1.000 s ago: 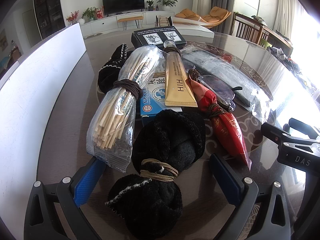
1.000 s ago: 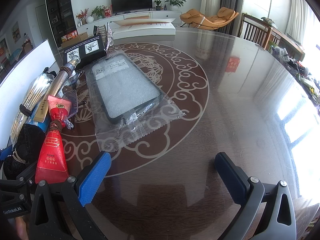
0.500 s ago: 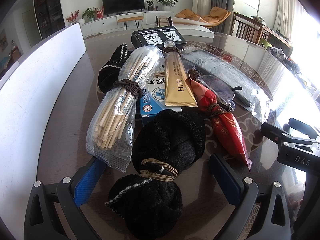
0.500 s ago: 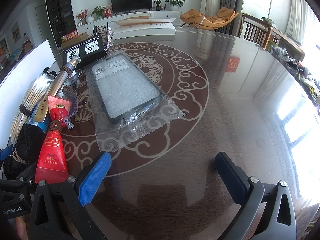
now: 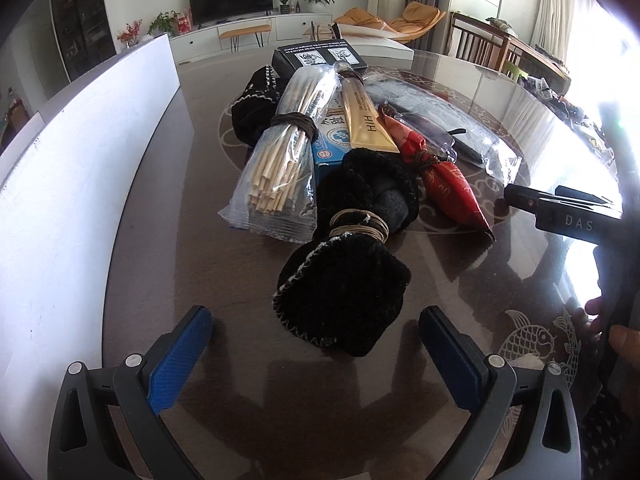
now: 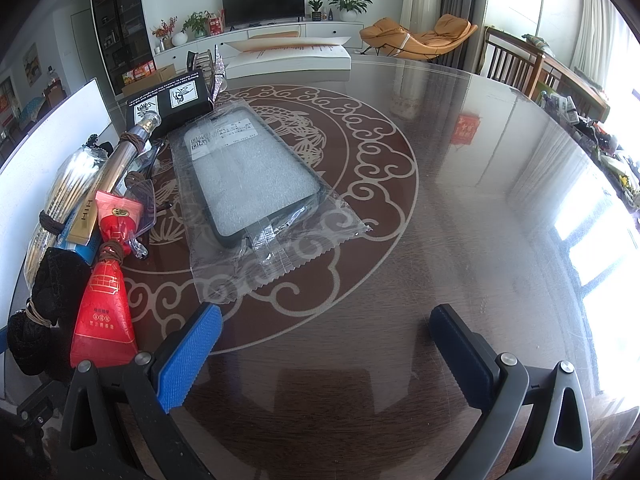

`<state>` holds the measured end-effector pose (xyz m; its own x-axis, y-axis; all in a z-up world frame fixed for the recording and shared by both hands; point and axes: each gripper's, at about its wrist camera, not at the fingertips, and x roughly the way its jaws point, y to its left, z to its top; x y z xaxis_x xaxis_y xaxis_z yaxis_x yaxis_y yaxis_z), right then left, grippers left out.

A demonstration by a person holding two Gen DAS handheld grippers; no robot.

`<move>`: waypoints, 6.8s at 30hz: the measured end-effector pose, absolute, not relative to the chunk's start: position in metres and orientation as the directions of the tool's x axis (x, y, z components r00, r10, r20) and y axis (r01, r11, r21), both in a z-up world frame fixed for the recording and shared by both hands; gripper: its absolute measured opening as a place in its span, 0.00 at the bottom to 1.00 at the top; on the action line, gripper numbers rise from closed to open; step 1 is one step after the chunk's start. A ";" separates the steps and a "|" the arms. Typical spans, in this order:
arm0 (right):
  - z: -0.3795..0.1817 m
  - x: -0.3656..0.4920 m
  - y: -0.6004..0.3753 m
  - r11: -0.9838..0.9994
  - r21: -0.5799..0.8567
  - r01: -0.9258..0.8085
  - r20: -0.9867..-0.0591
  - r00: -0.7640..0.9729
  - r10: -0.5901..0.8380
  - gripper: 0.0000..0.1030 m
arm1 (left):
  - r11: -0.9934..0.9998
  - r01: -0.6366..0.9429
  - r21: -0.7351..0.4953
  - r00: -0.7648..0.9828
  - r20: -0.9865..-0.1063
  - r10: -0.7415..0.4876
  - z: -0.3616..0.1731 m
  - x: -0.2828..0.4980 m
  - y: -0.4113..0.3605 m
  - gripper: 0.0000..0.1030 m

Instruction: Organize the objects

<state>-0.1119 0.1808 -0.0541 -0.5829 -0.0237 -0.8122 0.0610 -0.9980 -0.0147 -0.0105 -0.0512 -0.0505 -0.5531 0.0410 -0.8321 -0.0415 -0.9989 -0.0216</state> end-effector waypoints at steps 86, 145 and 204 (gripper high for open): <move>-0.024 -0.054 0.097 -0.886 0.102 0.453 -0.940 -0.249 -0.235 0.49 | -0.982 -0.179 0.058 -0.531 -0.846 0.047 -0.038 0.045 -0.048 0.61; -0.041 -0.053 0.180 -0.999 -0.012 0.030 -0.812 -0.583 -0.008 0.89 | -0.991 -0.114 -0.072 -0.606 -0.786 0.126 -0.036 0.012 -0.034 0.93; -0.050 -0.057 0.183 -1.000 -0.011 -0.007 -0.820 -0.573 0.014 1.00 | -0.998 -0.070 0.005 -0.589 -0.807 0.037 -0.054 -0.022 -0.027 1.00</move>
<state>-0.0568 0.1832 -0.0500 -0.5729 0.0136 -0.8195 -0.0073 -0.9999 -0.0115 -0.0216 -0.0271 -0.0544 -0.5890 0.0370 -0.8073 -0.0699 -0.9975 0.0053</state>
